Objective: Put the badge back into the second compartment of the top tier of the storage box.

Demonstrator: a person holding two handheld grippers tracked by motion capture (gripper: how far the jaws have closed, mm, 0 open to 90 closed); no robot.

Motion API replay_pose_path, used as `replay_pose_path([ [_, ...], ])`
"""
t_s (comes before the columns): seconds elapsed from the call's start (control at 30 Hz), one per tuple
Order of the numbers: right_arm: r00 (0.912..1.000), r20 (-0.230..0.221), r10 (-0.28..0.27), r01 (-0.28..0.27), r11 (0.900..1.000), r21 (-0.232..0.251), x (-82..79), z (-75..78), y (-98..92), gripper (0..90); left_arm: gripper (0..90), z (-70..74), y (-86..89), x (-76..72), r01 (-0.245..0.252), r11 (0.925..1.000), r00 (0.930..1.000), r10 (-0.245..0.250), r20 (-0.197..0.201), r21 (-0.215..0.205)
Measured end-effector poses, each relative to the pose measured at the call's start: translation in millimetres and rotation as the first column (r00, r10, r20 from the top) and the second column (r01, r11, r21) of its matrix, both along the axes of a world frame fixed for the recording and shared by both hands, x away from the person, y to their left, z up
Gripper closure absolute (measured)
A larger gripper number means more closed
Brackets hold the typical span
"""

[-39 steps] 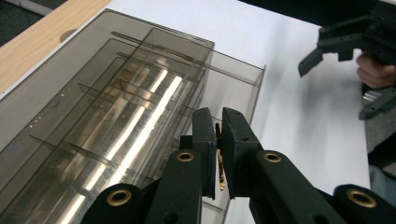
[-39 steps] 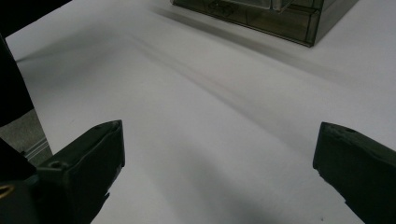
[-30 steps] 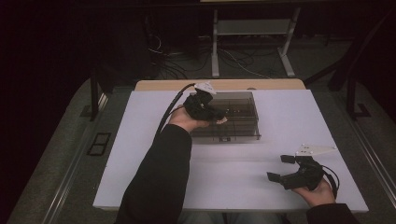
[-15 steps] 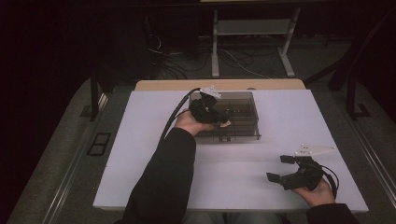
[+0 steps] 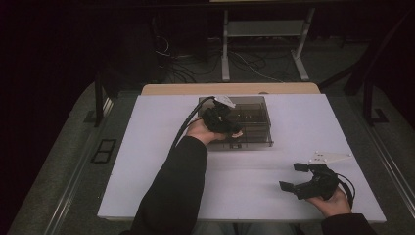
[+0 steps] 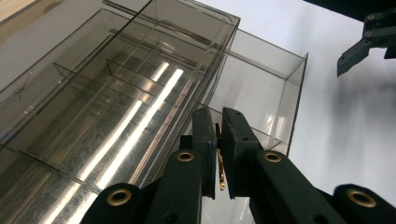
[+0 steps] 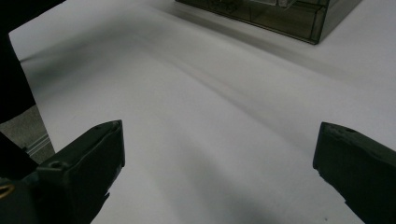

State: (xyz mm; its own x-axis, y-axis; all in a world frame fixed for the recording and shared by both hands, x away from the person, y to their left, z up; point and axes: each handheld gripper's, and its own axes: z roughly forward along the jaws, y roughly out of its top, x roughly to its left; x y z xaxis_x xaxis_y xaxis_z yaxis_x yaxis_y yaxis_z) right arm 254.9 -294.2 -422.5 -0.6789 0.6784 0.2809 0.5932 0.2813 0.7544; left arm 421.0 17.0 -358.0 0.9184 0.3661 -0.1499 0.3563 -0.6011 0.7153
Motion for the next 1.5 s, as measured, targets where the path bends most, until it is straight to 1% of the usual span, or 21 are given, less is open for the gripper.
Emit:
replay_pose_path([
  [0.17,1.0,-0.001,0.001,-0.001,1.0,-0.002,0.3,-0.3,0.1,1.5,83.5,-2.3,-0.9,0.3,-0.009,0.9999,0.9999,0.009,-0.004,0.007],
  [0.37,1.0,-0.001,0.002,-0.002,1.0,-0.001,0.2,-0.2,-0.1,1.5,83.0,-2.6,-1.5,0.4,-0.002,0.9998,1.0,0.002,-0.01,0.018],
  [0.53,1.0,-0.003,0.002,-0.002,1.0,-0.001,-0.1,-0.1,0.1,1.5,82.2,-2.5,-1.5,0.5,-0.004,0.9998,0.9999,0.004,-0.012,0.017],
  [0.73,1.0,-0.001,0.001,-0.001,1.0,0.001,0.1,-0.2,-0.1,1.5,77.3,0.3,0.8,0.0,0.005,1.0,0.9998,-0.005,-0.017,-0.003],
  [0.8,1.0,-0.003,0.002,-0.002,1.0,0.0,-0.1,-0.1,0.1,1.5,75.3,1.8,1.8,-0.5,0.01,0.9999,0.9999,-0.01,-0.014,-0.002],
  [0.93,1.0,-0.003,0.0,0.0,1.0,0.0,0.0,-0.1,0.1,1.5,71.4,4.7,3.3,-2.8,0.0,1.0,0.9997,0.0,-0.026,-0.01],
  [0.97,1.0,-0.003,0.0,0.0,1.0,0.0,0.0,-0.1,0.1,1.5,70.4,5.8,4.2,-3.3,0.001,1.0,0.9997,-0.001,-0.026,-0.005],
  [1.0,1.0,-0.003,0.0,0.0,1.0,0.0,0.0,-0.1,0.1,1.5,68.6,7.0,4.6,-4.6,-0.006,0.9999,0.9997,0.006,-0.025,-0.01],
  [1.07,1.0,-0.003,0.0,0.0,1.0,-0.001,0.0,0.0,0.2,1.5,65.3,9.3,6.0,-5.7,-0.001,1.0,0.9999,0.001,-0.017,-0.004],
  [1.2,1.0,-0.003,0.0,0.0,1.0,-0.001,0.0,0.2,0.2,1.5,58.3,14.3,9.1,-8.2,-0.003,0.9999,0.9999,0.003,-0.012,-0.014],
  [1.27,1.0,-0.002,0.0,0.0,1.0,-0.001,0.1,0.1,0.2,1.5,53.2,16.8,11.0,-9.0,-0.001,0.9999,0.9998,0.001,-0.019,-0.016],
  [1.33,1.0,-0.002,0.0,0.0,1.0,-0.001,-0.1,0.2,0.3,1.5,47.8,19.1,13.1,-10.6,-0.003,0.9996,0.9996,0.002,-0.029,-0.028],
  [1.5,1.0,-0.002,-0.002,0.002,1.0,0.003,-0.3,0.6,0.1,1.5,35.6,25.5,19.7,-14.3,-0.014,0.9985,0.9995,0.012,-0.031,-0.052],
])
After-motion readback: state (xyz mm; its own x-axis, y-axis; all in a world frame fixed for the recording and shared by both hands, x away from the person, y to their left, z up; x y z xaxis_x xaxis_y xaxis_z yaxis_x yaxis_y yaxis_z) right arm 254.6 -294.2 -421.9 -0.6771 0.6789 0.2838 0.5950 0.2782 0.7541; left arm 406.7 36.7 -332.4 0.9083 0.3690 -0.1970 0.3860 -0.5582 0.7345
